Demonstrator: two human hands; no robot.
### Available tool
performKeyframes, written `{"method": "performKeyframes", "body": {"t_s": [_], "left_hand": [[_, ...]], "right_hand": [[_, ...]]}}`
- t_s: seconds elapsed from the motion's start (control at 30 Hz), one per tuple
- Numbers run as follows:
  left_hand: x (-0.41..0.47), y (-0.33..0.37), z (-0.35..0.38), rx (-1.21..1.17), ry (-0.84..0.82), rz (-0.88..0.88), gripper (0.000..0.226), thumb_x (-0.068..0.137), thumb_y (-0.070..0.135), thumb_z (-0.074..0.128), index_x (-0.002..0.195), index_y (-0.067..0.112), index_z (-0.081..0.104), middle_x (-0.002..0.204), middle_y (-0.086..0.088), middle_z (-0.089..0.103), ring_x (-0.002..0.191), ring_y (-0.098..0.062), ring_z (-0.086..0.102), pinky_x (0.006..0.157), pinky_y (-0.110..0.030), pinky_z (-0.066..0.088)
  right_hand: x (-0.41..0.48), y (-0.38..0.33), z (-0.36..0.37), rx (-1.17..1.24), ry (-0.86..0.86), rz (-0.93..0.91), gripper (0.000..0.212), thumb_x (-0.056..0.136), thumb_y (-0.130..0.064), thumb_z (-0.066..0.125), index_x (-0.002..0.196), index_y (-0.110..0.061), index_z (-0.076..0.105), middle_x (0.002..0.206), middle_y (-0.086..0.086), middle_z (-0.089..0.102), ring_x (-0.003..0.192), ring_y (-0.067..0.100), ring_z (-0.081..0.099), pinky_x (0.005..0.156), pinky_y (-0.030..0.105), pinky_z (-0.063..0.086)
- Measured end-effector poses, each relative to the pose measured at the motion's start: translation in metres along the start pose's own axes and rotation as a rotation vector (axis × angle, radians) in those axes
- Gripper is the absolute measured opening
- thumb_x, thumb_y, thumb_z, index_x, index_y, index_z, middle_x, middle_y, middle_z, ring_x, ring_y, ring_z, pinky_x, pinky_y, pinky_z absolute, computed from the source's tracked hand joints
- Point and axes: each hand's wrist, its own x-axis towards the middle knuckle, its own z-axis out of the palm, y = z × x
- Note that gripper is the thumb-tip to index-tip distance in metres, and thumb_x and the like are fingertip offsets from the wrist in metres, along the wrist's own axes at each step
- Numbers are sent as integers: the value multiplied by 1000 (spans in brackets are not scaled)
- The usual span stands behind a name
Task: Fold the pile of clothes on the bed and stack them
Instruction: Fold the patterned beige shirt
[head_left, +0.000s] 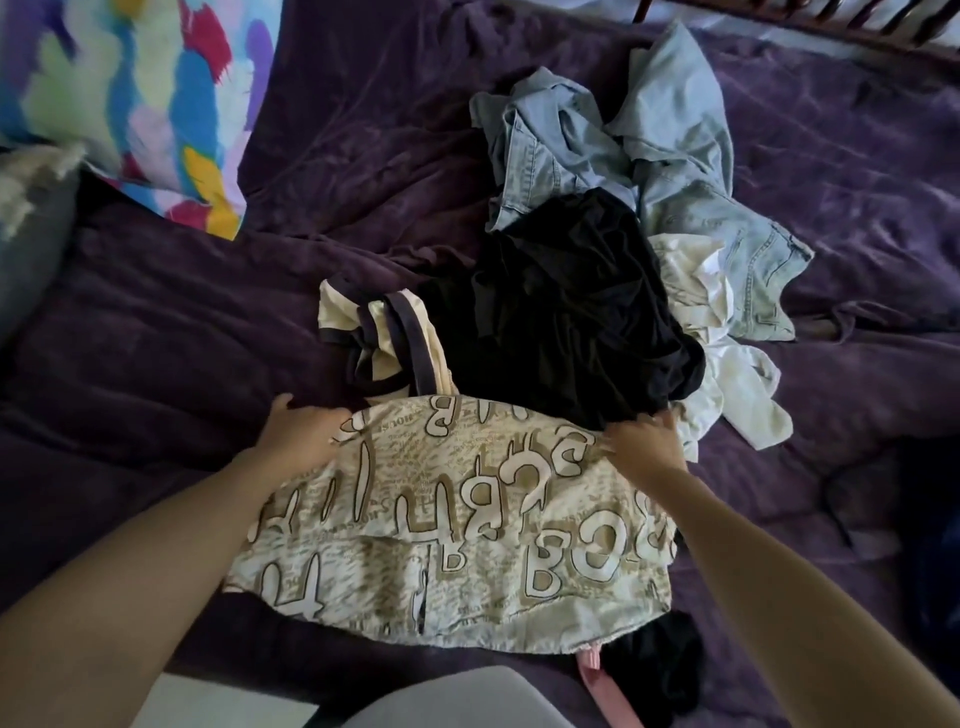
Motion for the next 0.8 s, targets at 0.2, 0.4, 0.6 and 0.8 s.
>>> {"method": "performKeyframes", "body": {"t_s": [0.2, 0.4, 0.6, 0.8], "left_hand": [[-44, -43, -4, 60, 829, 384, 32, 76, 32, 54, 58, 7, 63, 50, -3, 52, 39, -20, 54, 46, -29, 44], [-120, -37, 42, 100, 966, 468, 17, 76, 20, 50, 68, 9, 58, 60, -6, 57, 73, -23, 47, 64, -35, 31], [-171, -16, 130, 56, 497, 188, 36, 65, 34, 62, 99, 22, 59, 64, -6, 56, 71, -29, 55, 63, -42, 43], [-192, 20, 121, -93, 541, 52, 71, 87, 71, 20, 92, 16, 64, 85, -12, 58, 85, -30, 48, 73, -45, 36]], "right_hand": [[-80, 39, 26, 143, 726, -175, 28, 66, -23, 69, 88, -11, 56, 86, 9, 69, 99, 24, 47, 79, 39, 32], [-180, 15, 80, 267, 834, -269, 13, 93, -23, 38, 91, -15, 48, 79, 6, 69, 89, 22, 49, 77, 36, 34], [-238, -24, 160, 284, 66, -83, 44, 52, -55, 60, 86, -28, 55, 94, 3, 54, 91, 21, 49, 59, 37, 52], [-210, -45, 115, 908, 86, 576, 50, 82, -39, 67, 120, -9, 54, 124, 14, 49, 119, 32, 45, 92, 43, 38]]}}
